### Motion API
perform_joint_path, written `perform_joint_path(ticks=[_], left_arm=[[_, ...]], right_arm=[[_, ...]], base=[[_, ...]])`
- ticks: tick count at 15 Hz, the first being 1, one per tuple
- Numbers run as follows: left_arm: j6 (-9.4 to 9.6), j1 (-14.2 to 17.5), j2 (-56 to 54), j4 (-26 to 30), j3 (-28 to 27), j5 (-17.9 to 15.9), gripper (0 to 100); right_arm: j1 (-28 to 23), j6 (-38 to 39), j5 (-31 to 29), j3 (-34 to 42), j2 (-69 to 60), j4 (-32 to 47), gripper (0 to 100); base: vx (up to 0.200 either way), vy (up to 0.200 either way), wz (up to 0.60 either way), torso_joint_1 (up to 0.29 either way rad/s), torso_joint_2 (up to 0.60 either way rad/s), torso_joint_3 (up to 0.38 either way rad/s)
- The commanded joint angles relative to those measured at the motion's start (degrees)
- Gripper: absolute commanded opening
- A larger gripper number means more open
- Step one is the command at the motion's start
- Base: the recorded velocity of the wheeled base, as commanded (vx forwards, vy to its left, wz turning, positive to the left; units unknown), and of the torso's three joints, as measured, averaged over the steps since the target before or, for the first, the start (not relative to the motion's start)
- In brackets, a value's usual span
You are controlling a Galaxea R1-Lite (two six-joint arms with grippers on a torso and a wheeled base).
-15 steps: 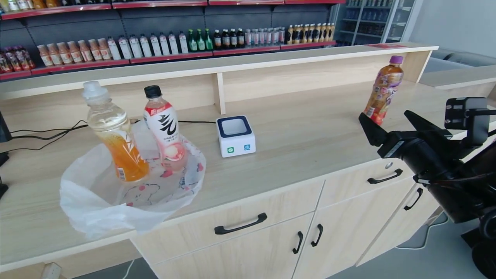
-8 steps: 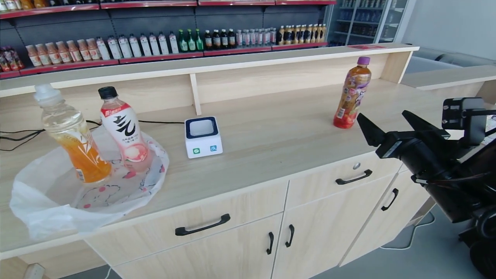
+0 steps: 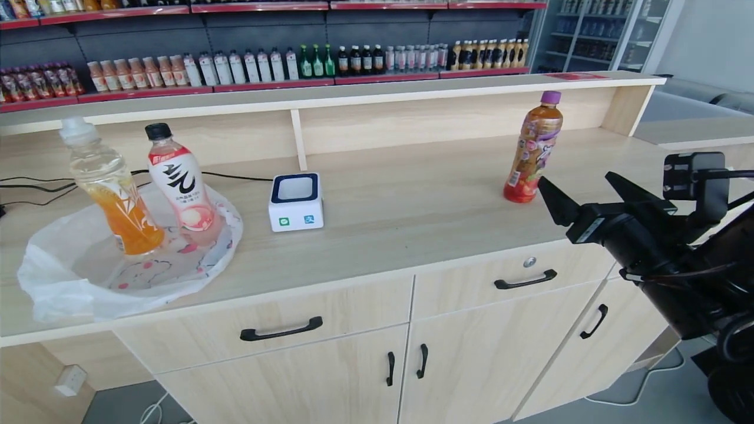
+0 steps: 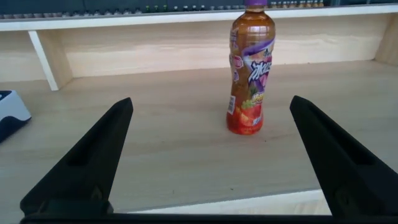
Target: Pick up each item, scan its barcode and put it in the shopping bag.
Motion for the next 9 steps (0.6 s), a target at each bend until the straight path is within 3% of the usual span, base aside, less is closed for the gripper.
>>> perform_joint_path(ticks=[1, 8, 9], left_arm=[[-0.02, -0.04, 0.00, -0.02, 0.00, 0.02, 100], [-0.02, -0.04, 0.00, -0.02, 0.00, 0.02, 100], [-0.02, -0.04, 0.00, -0.02, 0.00, 0.02, 100]], right_arm=[[-0.31, -0.06, 0.00, 0.62, 0.14, -0.01, 100], [-0.05, -0.06, 0.00, 1.06, 0.14, -0.01, 100], [0.04, -0.14, 0.00, 1.06, 0.23, -0.01, 100]], base=[[0.000, -0.200, 0.00, 0.007, 0.00, 0.002], [0.000, -0.200, 0.00, 0.000, 0.00, 0.002], [0.000, -0.200, 0.60, -0.002, 0.00, 0.002]])
